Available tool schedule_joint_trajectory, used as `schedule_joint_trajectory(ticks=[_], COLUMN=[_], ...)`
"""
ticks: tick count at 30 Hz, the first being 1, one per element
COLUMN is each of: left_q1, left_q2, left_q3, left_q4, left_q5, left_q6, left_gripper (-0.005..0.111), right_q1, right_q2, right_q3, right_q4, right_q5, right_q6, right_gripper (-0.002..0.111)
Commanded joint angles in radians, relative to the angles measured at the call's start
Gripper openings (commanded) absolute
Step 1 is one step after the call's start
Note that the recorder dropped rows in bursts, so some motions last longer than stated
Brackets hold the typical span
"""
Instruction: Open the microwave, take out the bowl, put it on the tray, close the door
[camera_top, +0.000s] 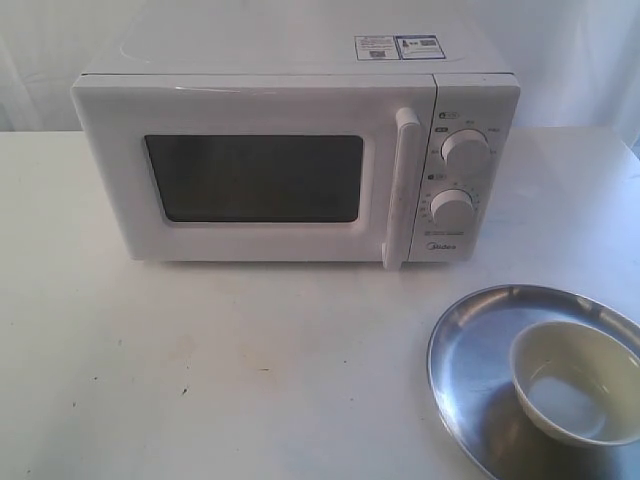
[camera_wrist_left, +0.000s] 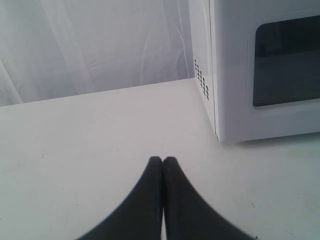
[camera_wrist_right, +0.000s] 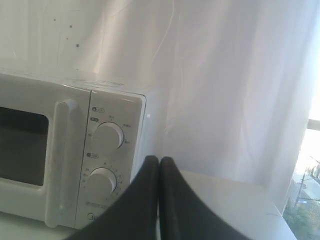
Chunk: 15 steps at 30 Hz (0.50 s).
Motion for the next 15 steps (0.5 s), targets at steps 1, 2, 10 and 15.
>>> schedule_joint_trajectory(ticks=[1,2,10,15], left_q1=[-0.004,-0.004,-0.004,-0.004], left_q2=[-0.002,-0.002,-0.002,-0.002], left_q3=[-0.003,-0.003,-0.003,-0.003], left_q4=[-0.008,-0.008,-0.008,-0.008], left_q5=[-0.004,-0.004,-0.004,-0.004], left_q6=[0.0,0.0,0.0,0.0], left_gripper=[0.0,0.0,0.0,0.0], right_q1=[-0.03,-0.03,-0.03,-0.03], right_q2=[-0.006,-0.006,-0.006,-0.006], right_q3=[0.005,0.005,0.005,0.005], right_q4=[0.03,0.037,0.039,0.039], right_q5=[0.044,0.054,0.077,0.101], right_q6=[-0.009,-0.009,0.034,0.034], right_gripper=[0.0,0.0,0.0,0.0])
